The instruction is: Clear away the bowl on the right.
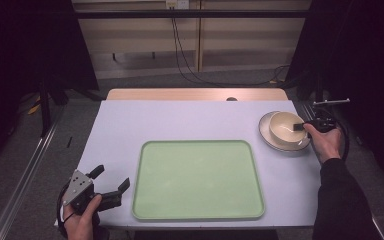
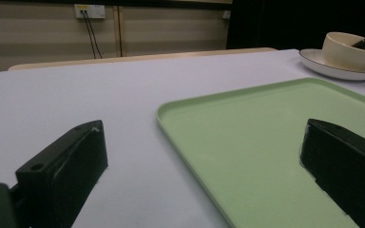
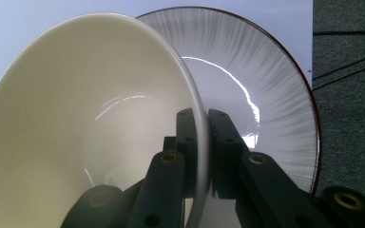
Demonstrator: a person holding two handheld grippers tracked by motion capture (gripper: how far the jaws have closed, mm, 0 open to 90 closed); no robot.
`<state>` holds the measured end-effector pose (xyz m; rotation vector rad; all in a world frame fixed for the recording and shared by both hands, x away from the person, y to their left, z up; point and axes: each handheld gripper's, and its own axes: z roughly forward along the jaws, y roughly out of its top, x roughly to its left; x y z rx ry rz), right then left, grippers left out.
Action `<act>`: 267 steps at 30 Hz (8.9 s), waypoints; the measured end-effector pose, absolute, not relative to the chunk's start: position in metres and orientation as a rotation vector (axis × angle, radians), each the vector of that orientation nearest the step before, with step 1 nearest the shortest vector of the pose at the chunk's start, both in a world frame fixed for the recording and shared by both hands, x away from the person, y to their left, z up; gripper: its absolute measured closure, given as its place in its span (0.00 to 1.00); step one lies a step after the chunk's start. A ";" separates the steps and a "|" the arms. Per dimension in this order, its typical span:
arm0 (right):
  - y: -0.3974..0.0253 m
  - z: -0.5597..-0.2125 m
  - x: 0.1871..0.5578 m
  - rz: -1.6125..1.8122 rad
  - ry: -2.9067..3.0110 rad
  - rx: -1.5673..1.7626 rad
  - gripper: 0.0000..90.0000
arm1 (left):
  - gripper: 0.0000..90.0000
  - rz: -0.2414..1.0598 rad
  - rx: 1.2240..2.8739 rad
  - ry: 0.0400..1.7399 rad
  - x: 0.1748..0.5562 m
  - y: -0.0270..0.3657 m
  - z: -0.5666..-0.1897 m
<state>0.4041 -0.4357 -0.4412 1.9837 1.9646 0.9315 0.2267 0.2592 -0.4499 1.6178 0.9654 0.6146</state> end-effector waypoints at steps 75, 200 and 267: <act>-0.400 -0.371 0.372 1.102 2.037 1.687 0.94 | 0.02 0.623 1.619 0.961 0.226 0.258 -0.449; -0.260 -0.437 0.407 0.846 2.521 1.544 0.94 | 0.02 0.611 1.618 0.960 0.228 0.259 -0.449; -0.271 -0.429 0.388 1.143 2.227 1.337 0.04 | 0.02 0.619 1.614 0.971 0.228 0.259 -0.449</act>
